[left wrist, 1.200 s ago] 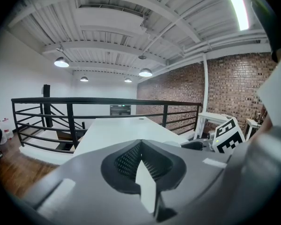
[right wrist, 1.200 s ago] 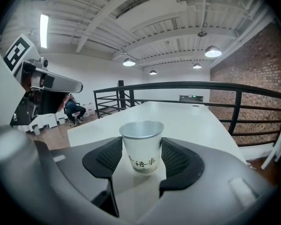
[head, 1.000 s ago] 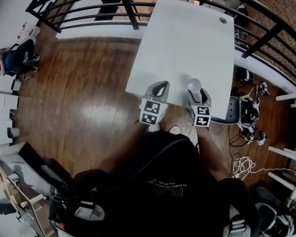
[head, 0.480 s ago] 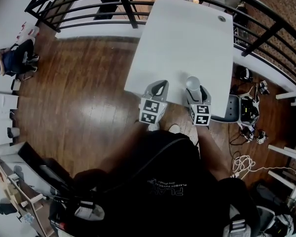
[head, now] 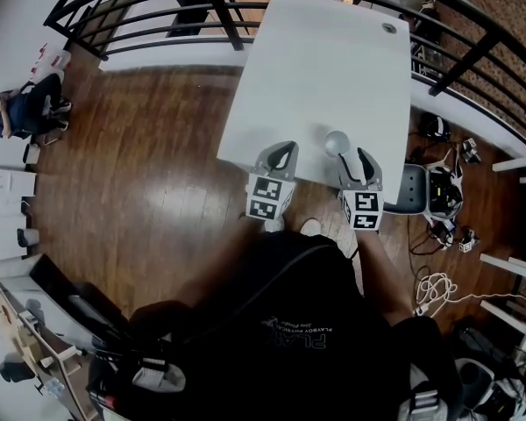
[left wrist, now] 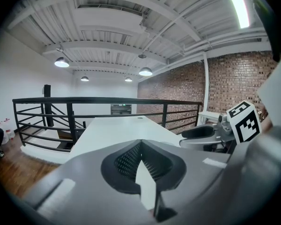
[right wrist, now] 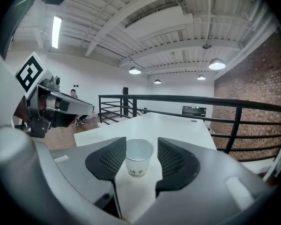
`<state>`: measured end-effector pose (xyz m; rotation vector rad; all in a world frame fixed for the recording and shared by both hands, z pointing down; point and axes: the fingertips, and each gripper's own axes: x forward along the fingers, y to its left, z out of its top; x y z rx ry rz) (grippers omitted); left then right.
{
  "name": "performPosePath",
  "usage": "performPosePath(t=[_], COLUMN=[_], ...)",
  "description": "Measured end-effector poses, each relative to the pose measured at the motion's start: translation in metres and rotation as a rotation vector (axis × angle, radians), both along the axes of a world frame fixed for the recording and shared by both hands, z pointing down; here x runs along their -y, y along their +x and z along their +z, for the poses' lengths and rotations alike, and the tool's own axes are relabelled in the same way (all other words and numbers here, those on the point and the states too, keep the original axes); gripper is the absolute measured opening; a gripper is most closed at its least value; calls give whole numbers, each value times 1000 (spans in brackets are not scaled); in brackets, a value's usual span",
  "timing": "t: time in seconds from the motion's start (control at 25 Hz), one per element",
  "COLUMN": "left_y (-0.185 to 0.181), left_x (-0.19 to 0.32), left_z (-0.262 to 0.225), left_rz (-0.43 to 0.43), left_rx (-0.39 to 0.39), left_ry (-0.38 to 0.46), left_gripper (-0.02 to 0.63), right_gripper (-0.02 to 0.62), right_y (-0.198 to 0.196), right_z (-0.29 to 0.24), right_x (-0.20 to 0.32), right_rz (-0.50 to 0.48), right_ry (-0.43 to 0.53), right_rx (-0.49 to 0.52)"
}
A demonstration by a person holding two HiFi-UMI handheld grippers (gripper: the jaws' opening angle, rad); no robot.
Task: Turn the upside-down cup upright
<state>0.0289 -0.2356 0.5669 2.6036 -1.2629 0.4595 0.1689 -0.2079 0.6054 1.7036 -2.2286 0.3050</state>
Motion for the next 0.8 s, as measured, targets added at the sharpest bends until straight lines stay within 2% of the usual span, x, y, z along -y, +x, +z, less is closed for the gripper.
performPosePath(t=[0.08,0.2,0.36,0.52,0.8], left_y=[4,7,10,8,-3], left_x=[-6,-14,-23,-32,-47], left_z=[1,1,0,-2,3], left_rz=[0,0,-22,-39,-74], left_rx=[4,17,33,39,10], left_ry=[-2,-3,3,3,-21], left_gripper=[0,0,0,0,0], right_gripper=[164,116,15,14,12], right_y=[0,-1,3,2,2], right_z=[-9,-17,-14,-26,-29], right_x=[-5,-10,-18,-22,-35], right_rz=[-12,-23,-35,-45,-30], right_ry=[35,59,53,93,92], right_rx=[-14,-13,-11,2,19])
